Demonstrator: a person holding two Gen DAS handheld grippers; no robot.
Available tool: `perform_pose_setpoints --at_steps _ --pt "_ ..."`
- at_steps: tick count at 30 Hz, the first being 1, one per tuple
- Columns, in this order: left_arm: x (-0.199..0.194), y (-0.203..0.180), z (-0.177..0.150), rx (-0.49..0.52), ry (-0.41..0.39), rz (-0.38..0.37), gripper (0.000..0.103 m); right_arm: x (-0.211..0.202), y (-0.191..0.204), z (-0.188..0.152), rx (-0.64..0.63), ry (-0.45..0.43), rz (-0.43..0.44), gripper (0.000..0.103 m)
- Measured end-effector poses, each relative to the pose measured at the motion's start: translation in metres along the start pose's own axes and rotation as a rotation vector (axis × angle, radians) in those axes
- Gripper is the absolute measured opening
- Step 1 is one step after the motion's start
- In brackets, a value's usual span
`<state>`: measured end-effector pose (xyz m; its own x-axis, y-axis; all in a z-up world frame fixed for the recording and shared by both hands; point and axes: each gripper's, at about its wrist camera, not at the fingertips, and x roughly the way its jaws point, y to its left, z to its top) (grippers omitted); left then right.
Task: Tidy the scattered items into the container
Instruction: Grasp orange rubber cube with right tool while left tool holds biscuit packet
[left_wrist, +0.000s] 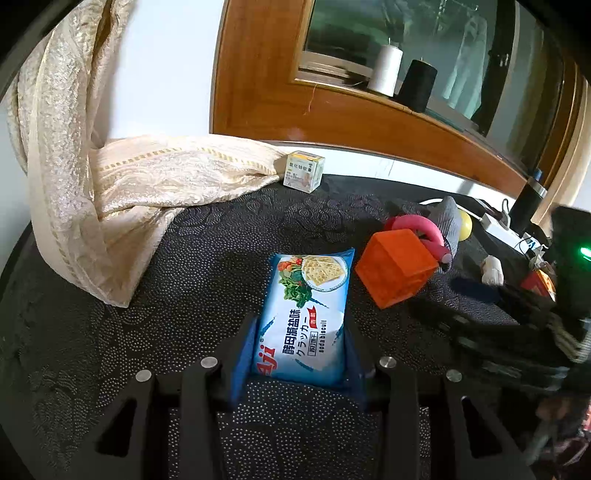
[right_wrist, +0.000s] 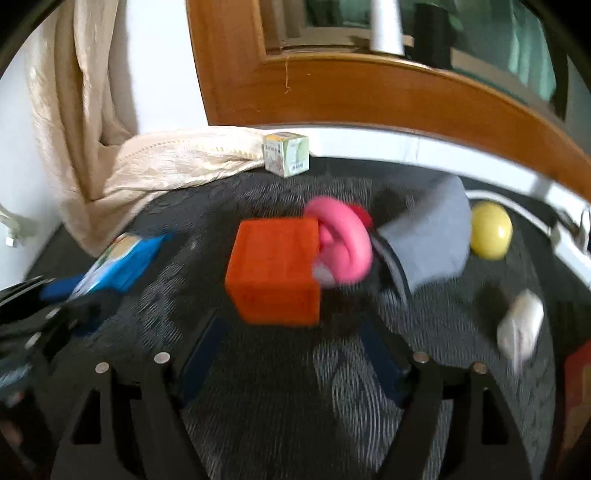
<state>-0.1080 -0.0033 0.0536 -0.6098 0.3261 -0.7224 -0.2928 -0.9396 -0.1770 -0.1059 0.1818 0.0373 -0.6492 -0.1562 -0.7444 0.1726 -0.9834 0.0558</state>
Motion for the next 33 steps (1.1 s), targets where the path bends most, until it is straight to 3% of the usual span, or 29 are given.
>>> perform_pose_setpoints --at_steps 5,6,7,8,9,16,22,26,33 --pt "0.003 -0.001 -0.003 0.000 0.009 0.004 0.045 0.027 -0.008 0.014 0.058 0.022 0.007 0.079" --pt "0.004 -0.001 -0.003 0.000 0.011 0.007 0.045 0.030 -0.009 0.014 0.068 0.025 0.007 0.076" --pt "0.005 -0.001 -0.004 -0.001 0.014 0.010 0.045 0.031 -0.009 0.013 0.072 0.030 0.020 0.063" --pt "0.007 0.000 -0.004 -0.002 0.017 0.012 0.045 0.032 -0.010 0.012 0.076 0.035 0.033 0.057" --pt "0.008 0.000 -0.005 -0.004 0.020 0.014 0.045 0.030 -0.008 0.011 0.066 0.034 0.025 0.057" --pt "0.005 -0.001 -0.006 0.000 0.010 0.020 0.045 -0.015 -0.002 -0.017 0.064 0.026 0.124 0.055" --pt "-0.001 -0.011 -0.007 0.025 -0.003 0.013 0.045 -0.075 -0.026 -0.045 0.128 -0.035 0.163 0.055" --pt "-0.007 -0.028 -0.008 0.052 -0.008 -0.004 0.045 -0.117 -0.053 -0.068 0.190 -0.081 0.139 0.055" --pt "-0.021 -0.066 -0.010 0.102 -0.020 -0.047 0.045 -0.189 -0.141 -0.116 0.370 -0.183 -0.045 0.055"
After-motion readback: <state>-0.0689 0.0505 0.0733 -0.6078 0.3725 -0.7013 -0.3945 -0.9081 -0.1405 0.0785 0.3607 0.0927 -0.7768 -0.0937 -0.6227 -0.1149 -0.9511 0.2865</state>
